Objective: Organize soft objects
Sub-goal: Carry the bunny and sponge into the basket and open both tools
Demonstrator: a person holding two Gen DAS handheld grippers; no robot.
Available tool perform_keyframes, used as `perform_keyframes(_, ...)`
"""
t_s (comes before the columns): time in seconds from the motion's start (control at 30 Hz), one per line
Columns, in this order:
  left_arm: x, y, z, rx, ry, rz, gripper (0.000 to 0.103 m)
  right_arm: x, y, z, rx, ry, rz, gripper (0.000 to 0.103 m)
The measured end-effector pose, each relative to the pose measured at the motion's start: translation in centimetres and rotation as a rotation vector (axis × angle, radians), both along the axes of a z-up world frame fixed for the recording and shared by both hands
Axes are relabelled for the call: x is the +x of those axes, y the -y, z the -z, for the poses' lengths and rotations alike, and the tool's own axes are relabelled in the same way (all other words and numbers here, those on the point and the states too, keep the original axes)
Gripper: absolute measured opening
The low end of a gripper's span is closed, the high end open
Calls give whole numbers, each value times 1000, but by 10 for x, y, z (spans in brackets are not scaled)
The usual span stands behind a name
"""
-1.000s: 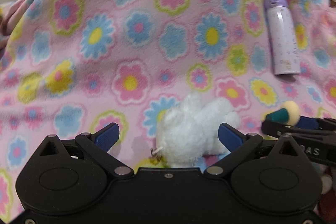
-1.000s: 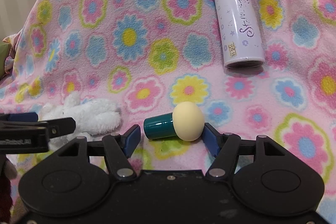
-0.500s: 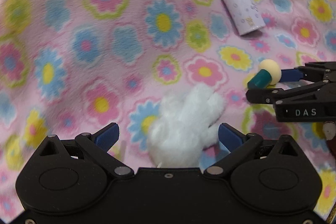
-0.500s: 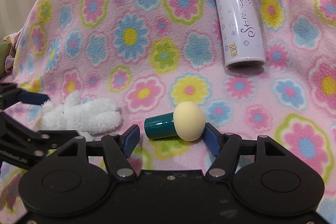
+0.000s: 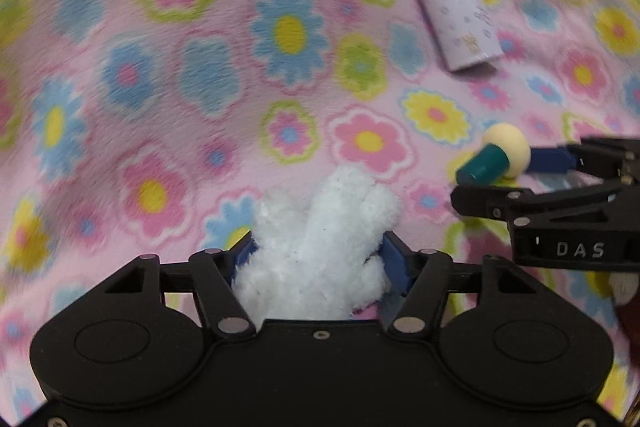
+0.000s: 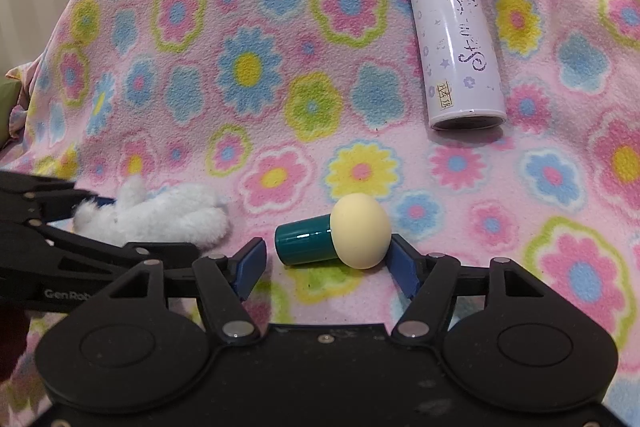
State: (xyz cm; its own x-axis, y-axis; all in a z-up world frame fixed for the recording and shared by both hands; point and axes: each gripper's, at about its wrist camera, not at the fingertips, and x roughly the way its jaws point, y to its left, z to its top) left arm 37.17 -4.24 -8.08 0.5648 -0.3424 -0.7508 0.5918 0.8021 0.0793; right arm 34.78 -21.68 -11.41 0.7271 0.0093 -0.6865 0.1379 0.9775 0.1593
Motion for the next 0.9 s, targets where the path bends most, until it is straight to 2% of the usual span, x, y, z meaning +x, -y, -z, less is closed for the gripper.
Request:
perform_keyframes(0.23, -42, -20, -23, -34, -2, -240, 59, 0, 0, 1, -3, -1, 0, 66)
perform_keyframes(0.4, -84, -40, -39, -84, -63, -368, 59, 1, -1, 1, -17, -7, -3, 66)
perform_keyframes(0.5, -112, -50, -47, -131, -94, -423, 59, 3, -4, 0, -40, -18, -9, 66)
perform_keyframes(0.6, -134, -53, -49, -116, -91, -464, 59, 7, -10, 0, -87, -42, -21, 66)
perform_keyframes(0.73, -158, -58, -52, -149, -97, -482, 59, 11, -16, -6, -156, -84, -41, 56)
perform_keyframes(0.9, -170, -62, -51, -167, -109, -505, 59, 10, 1, -22, -101, -116, -24, 56)
